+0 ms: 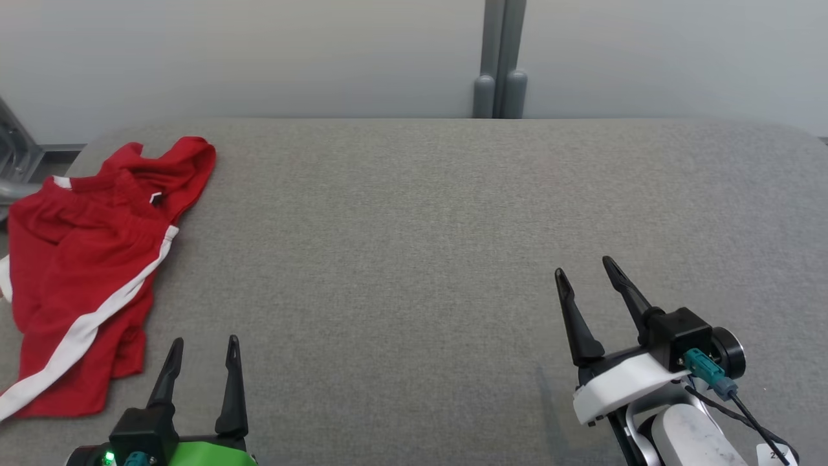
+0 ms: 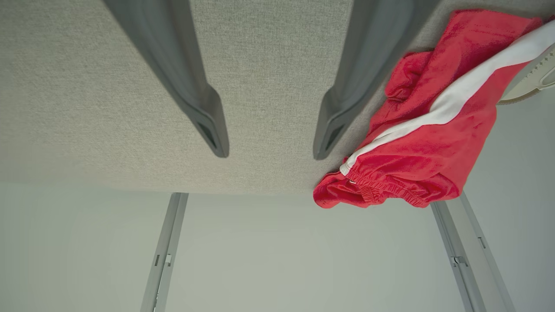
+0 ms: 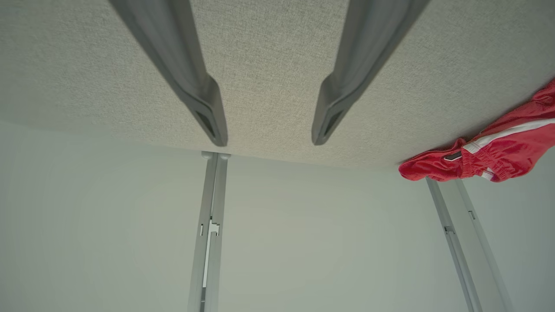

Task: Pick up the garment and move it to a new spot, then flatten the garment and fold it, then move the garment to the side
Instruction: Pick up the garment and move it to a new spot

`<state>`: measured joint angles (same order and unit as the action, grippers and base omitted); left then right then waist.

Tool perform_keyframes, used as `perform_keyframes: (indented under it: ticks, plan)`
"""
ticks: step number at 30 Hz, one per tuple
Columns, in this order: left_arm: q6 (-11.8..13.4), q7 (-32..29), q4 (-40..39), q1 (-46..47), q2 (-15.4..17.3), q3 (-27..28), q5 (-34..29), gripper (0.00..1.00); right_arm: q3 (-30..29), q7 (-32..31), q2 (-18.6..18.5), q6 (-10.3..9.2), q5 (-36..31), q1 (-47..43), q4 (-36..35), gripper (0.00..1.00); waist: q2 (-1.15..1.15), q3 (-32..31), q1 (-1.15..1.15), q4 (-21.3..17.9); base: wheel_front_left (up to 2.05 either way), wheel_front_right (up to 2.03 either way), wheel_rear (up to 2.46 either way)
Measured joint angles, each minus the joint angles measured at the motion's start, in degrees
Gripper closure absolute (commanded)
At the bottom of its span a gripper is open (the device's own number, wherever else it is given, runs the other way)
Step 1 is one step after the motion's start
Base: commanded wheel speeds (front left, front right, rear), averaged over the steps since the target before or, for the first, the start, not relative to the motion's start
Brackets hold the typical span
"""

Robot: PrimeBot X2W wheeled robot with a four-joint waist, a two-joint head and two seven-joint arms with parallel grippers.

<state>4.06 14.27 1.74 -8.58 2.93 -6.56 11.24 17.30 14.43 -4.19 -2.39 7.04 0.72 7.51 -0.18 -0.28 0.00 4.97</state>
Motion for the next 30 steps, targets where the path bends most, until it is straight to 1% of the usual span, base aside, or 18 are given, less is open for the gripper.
perform_keyframes:
  ticks: [12,18,22,26,30]
  plan:
    - [0.76,0.14,-0.69,-0.27,-0.03,2.29,-0.01,0.00,3.11,0.00,0.45,3.03,0.27,0.26,1.22,0.00,0.00,-0.59,0.00,8.54,0.00,0.00,0.00]
    - [0.75,0.15,-0.66,-1.08,-0.03,0.71,-0.01,0.00,2.87,0.00,0.58,2.98,0.55,0.27,1.60,0.00,0.00,-1.18,0.00,13.09,0.00,0.00,0.00]
    - [0.40,0.14,-0.10,-1.08,-0.09,-0.64,-0.01,0.00,1.43,0.00,0.59,2.29,0.62,0.18,1.53,0.00,0.00,-1.54,0.00,16.14,0.00,0.00,0.00]
    - [0.58,0.15,-0.47,-1.08,-0.09,1.57,0.00,0.00,2.43,0.00,0.86,2.37,0.69,0.19,1.60,0.00,0.00,-1.95,0.00,18.57,0.00,0.00,0.00]
    - [0.59,0.15,-0.62,-1.08,-0.08,3.03,0.15,0.00,2.61,0.00,0.91,2.36,0.70,0.19,1.70,0.00,0.00,-2.56,0.00,18.80,0.00,0.00,0.00]
